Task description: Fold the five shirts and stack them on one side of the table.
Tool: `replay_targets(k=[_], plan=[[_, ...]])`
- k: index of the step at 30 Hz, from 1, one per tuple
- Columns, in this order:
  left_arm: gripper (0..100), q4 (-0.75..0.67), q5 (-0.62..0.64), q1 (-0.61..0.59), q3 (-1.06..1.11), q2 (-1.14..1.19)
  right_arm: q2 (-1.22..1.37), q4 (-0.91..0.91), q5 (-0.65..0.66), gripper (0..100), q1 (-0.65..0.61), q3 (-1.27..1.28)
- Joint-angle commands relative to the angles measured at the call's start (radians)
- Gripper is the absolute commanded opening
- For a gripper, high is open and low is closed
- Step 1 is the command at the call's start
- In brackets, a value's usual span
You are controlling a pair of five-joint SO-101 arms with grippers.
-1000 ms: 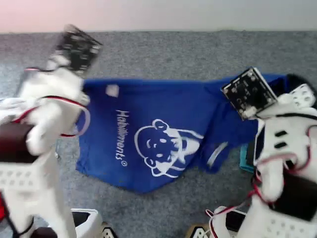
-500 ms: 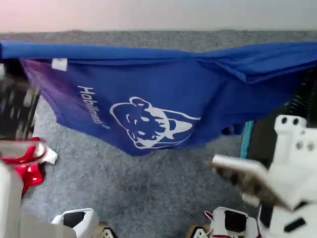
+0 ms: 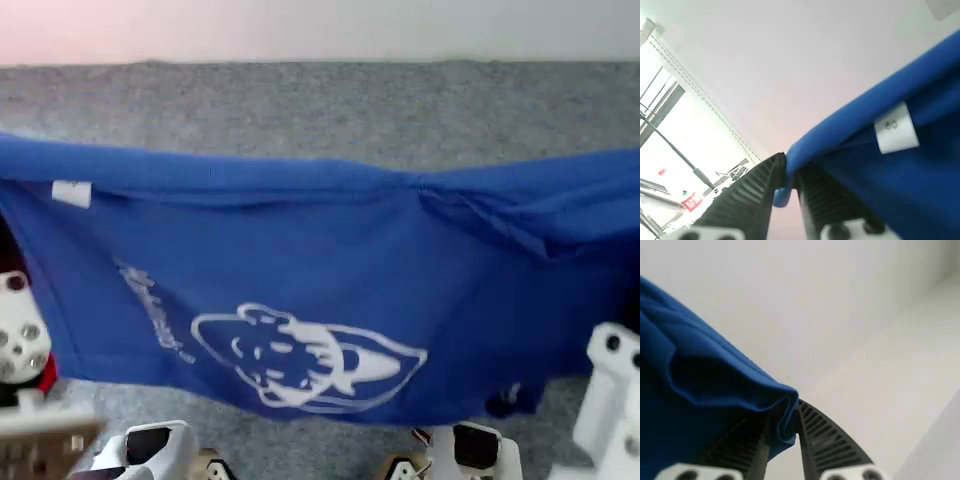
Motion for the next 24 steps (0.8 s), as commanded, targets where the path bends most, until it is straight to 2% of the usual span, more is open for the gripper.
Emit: replay_targets(k=[1,4,9,12,14,17,20,24], plan=[[1,0.018,-0.009,-0.005,-0.044,0.005,0.012,-0.022,0.011,1.0,-0.001,-0.046],[1,0.018,-0.009,-0.005,-0.024,0.005,0.022,-0.015,0.011,1.0,-0.001,-0.037],[1,0.018,-0.012,-0.005,0.142,0.005,0.082,-0.012,0.032,1.0,-0.004,0.129],[1,0.018,-0.012,-0.005,0.283,0.005,0.117,-0.013,0.032,1.0,-0.019,0.253],[1,0.018,-0.014,-0.005,0.403,0.006,0.139,-0.012,0.035,1.0,-0.076,0.338],[1,0.011,-0.074,0.002,0.631,0.017,0.166,-0.012,0.037,1.0,-0.142,0.493],[1,-0.095,-0.107,0.002,0.923,0.017,0.209,-0.039,0.037,1.0,-0.216,0.649],[1,-0.382,-0.109,0.0,1.293,0.017,0.295,-0.248,0.032,1.0,-0.234,0.867]])
